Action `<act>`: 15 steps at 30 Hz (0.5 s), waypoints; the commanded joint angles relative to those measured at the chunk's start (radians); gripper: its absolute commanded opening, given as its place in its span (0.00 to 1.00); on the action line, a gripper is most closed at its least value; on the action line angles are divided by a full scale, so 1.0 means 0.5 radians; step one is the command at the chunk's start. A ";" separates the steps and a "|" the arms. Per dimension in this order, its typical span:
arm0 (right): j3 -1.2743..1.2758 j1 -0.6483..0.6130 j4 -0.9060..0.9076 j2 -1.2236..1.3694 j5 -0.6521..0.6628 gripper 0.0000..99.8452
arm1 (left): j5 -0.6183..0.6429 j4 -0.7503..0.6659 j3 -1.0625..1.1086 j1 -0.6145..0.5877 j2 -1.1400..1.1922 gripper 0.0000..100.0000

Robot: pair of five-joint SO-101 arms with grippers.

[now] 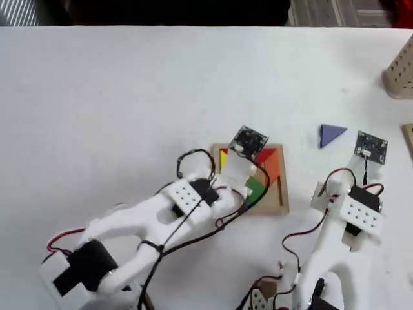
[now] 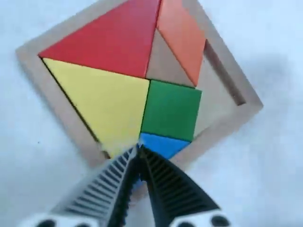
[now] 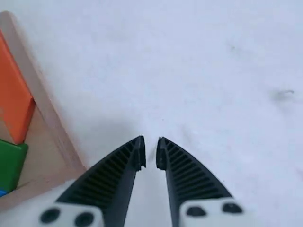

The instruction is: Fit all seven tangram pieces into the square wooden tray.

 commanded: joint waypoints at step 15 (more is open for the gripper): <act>-0.552 0.084 0.060 0.744 -0.003 0.04 | -0.006 0.150 -0.239 0.072 0.219 0.02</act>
